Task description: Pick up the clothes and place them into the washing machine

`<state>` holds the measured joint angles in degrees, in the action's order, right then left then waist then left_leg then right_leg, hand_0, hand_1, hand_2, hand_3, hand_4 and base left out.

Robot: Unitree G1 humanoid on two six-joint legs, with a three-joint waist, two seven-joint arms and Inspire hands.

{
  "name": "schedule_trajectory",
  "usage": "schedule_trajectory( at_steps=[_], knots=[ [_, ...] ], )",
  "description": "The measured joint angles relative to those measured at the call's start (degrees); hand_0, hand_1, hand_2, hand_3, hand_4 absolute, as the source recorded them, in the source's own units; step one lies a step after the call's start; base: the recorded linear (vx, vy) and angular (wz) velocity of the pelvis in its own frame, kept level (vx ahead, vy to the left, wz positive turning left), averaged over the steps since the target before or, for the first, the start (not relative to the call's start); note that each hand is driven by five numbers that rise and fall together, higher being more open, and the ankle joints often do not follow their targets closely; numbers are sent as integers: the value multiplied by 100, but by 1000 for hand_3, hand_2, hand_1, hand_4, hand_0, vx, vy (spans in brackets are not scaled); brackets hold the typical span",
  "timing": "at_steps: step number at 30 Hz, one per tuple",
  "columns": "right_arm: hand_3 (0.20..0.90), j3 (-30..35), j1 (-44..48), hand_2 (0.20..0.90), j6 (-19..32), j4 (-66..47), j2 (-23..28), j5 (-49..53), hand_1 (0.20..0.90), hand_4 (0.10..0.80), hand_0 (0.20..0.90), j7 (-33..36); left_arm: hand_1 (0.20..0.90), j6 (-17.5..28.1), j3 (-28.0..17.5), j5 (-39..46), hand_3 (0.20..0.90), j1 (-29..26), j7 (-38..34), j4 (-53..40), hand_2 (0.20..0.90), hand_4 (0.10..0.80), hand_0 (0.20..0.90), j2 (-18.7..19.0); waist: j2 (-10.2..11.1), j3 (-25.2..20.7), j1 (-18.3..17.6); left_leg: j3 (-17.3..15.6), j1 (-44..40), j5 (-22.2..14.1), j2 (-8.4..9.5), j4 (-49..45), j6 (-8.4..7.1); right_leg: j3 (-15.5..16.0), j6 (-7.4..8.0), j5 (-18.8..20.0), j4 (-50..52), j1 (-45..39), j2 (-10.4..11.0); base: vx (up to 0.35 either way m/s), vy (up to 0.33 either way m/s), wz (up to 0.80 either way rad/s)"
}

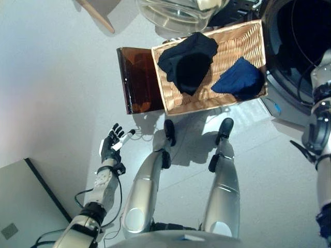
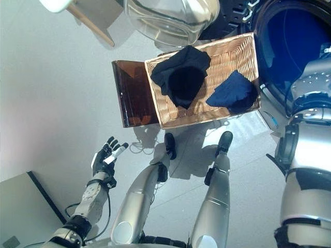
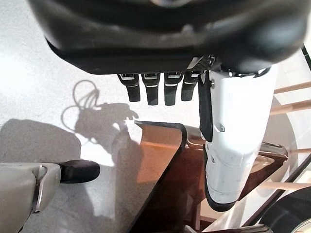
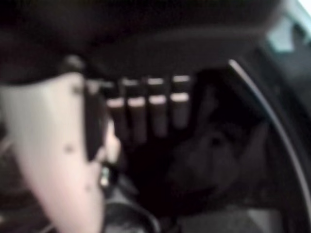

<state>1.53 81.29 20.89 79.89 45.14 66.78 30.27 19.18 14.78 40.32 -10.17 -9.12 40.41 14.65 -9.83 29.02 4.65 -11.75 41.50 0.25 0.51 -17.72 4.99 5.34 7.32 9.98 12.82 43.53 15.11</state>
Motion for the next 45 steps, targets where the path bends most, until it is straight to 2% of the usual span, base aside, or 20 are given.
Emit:
schedule_trajectory(
  at_steps=[14,18,20,21,26,34,45],
  knots=[
    [900,-269,69,900,-314,179,7,-237,900,800,900,-45,900,-1,4,-1,900,-1,9,-39,900,800,900,30,10,0,-81,38,1,26,14,-16,23,1,26,24,-3,-28,1,-9,0,0],
    [900,-955,166,900,-875,553,137,-1088,900,800,900,-172,900,-1,4,-4,900,7,44,-57,900,800,900,63,23,-4,-95,47,-5,34,23,-5,11,-1,28,34,-15,-49,-1,40,-8,1],
    [900,-2066,243,900,-1479,918,168,-2677,900,800,900,-205,900,-5,-1,-6,900,63,53,-176,900,800,900,188,41,-5,-118,47,-1,41,19,-13,19,5,28,35,-6,-49,-1,-4,9,-2],
    [900,-2273,243,900,-1710,943,165,-3192,900,800,900,-238,900,-3,-4,-11,900,114,64,-264,900,800,900,235,43,-4,-150,44,-2,39,21,-17,16,-1,33,39,-6,-50,1,-3,15,-4],
    [900,-2469,262,900,-2220,958,58,-4507,900,800,900,-280,900,-2,-29,-9,900,148,118,-256,900,800,900,264,45,-3,-218,34,6,28,25,-35,-2,-17,42,47,-15,-46,2,-2,20,-5],
    [900,-2727,208,900,-2385,895,-100,-5930,900,800,900,-264,900,-2,-54,-12,900,164,142,-237,900,800,900,255,45,-3,-307,-16,32,23,21,-60,1,-78,57,65,-16,8,-5,-1,7,-1],
    [900,-3104,116,900,-2359,574,-109,-6683,900,800,900,-266,900,7,-80,-27,900,163,149,-161,900,800,900,230,45,-3,-375,-54,108,-25,4,-190,22,-131,63,106,-17,53,-16,0,0,0]
  ],
)
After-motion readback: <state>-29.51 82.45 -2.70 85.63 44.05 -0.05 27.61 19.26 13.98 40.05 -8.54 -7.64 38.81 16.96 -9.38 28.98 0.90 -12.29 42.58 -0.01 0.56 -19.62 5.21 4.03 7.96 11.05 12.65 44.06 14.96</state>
